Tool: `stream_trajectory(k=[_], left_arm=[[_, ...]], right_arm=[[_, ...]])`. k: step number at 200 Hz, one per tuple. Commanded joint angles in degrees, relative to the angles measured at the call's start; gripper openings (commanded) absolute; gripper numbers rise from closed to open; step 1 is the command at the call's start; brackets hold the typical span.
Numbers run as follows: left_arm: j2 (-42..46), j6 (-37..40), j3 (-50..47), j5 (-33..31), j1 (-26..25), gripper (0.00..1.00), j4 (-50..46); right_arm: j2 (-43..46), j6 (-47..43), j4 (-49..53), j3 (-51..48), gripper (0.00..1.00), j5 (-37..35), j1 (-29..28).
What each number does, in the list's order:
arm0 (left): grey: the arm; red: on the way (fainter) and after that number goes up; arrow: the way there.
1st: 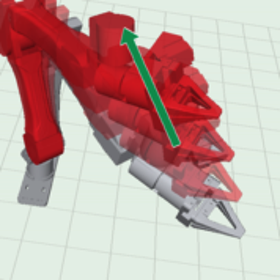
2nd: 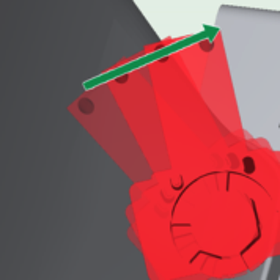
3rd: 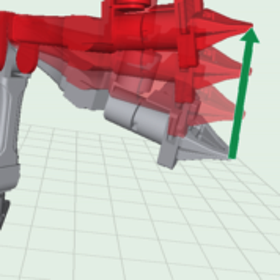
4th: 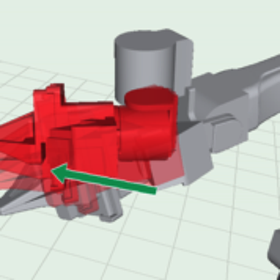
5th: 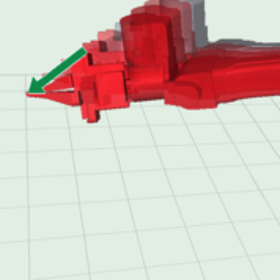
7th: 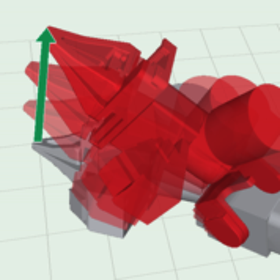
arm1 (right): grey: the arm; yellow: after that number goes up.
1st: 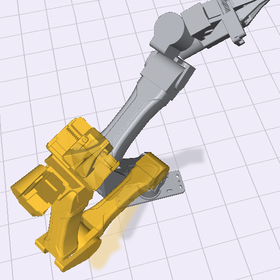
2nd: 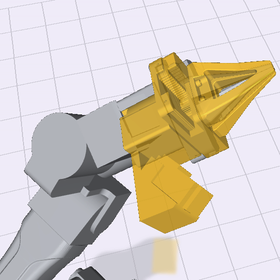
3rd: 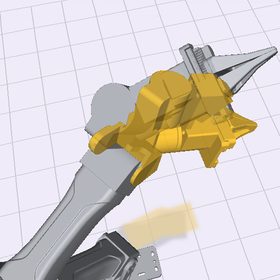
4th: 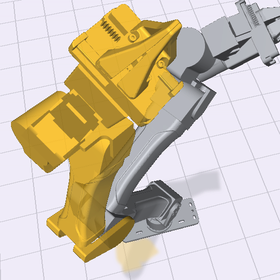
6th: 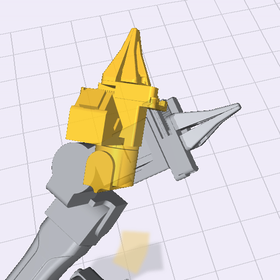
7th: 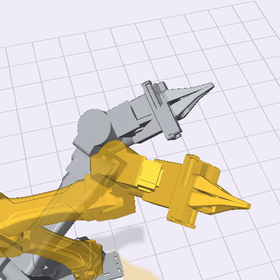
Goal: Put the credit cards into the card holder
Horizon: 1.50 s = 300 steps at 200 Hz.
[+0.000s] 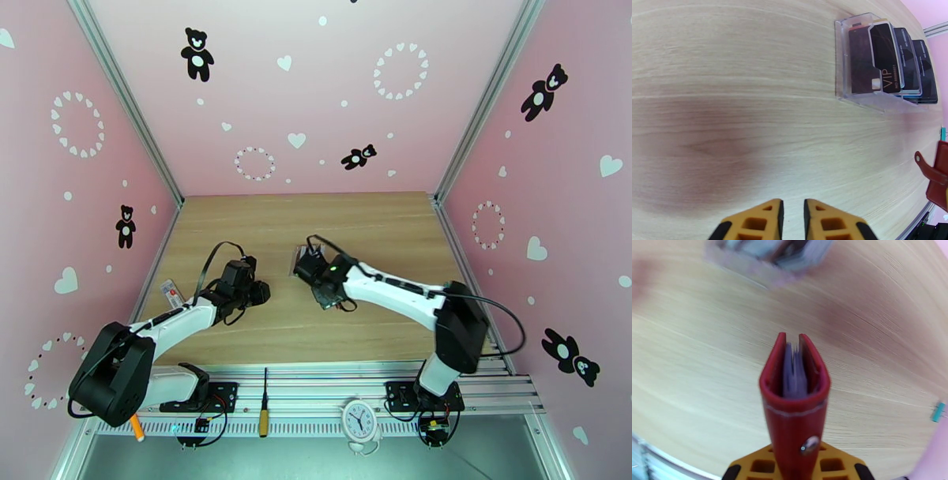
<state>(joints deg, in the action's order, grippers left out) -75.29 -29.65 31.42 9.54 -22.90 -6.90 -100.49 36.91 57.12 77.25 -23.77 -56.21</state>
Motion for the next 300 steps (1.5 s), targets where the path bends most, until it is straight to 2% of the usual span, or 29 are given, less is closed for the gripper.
stream_trajectory(k=[1, 56, 120, 140, 170, 228, 284, 300], left_arm=[[1.9, -0.8, -1.1, -1.4, 0.7, 0.24, -0.2], [2.0, -1.1, -1.2, -2.3, 0.7, 0.24, -0.6], [2.4, -1.5, -1.5, -3.1, 1.0, 0.24, -0.8], [2.4, -1.6, -1.6, -3.3, 1.3, 0.24, -0.9], [2.0, -1.9, -1.9, -2.9, 2.3, 0.24, -0.9], [1.3, -2.2, -2.0, -1.4, 3.3, 0.24, -0.4], [0.7, -2.0, -2.0, 0.5, 3.3, 0.24, 0.5], [-0.1, -1.9, -2.0, 2.5, 3.3, 0.24, 1.6]], right_arm=[[-3.9, 1.4, 5.2, 3.5, 0.00, -8.1, -1.6], [-13.0, 3.2, 8.2, 9.7, 0.00, -13.4, -5.0], [-19.8, 4.0, 7.3, 13.7, 0.00, -11.7, -7.3], [-21.0, 3.9, 6.6, 14.7, 0.05, -10.3, -7.8], [-22.0, 3.0, 3.5, 14.9, 0.19, -6.3, -7.9], [-22.3, 2.3, 1.6, 16.0, 0.42, -3.3, -8.0], [-21.3, 2.0, -0.9, 16.2, 0.45, 0.3, -7.9], [-20.5, 1.7, -1.2, 16.2, 0.51, 1.2, -7.8]])
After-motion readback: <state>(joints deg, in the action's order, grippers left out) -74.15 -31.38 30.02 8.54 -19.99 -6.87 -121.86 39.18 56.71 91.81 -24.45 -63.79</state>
